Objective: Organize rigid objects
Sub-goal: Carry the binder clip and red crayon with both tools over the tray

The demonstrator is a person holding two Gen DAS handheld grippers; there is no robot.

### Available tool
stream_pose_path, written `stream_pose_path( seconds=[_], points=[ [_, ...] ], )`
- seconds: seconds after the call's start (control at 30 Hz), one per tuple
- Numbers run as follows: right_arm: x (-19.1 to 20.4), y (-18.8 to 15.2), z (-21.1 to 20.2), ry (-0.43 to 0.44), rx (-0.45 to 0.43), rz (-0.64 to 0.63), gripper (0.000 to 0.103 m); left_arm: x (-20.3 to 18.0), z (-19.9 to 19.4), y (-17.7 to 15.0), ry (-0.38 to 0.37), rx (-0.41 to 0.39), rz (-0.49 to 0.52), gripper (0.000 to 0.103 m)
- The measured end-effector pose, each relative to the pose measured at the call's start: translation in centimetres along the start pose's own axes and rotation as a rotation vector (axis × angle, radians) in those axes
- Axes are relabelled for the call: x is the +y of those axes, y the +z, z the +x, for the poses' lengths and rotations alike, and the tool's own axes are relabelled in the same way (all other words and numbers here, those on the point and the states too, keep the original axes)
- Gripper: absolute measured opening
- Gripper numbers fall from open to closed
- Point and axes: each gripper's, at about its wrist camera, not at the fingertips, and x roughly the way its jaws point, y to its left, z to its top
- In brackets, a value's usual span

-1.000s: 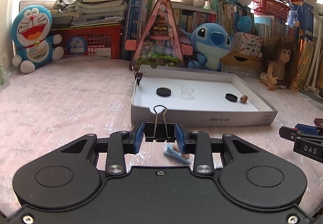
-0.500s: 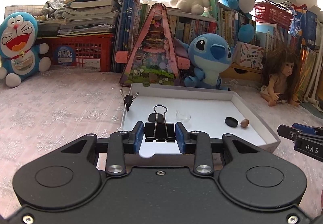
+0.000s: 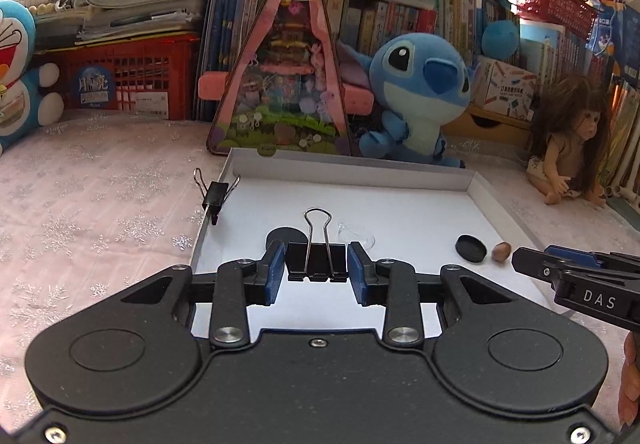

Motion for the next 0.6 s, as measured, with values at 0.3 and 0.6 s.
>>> stream_pose_path(
  seconds=[0.3,0.6],
  points=[
    [0.8,-0.3,1.8,-0.009,0.016,-0.044,0.05,-0.2,1.9,-0.4,0.015,0.021,0.009,0.032],
    [1.1,-0.5,3.2,-0.012,0.041,-0.051,0.05,-0.1,3.0,-0.7,0.033,0.042,-0.002,0.032]
  ],
)
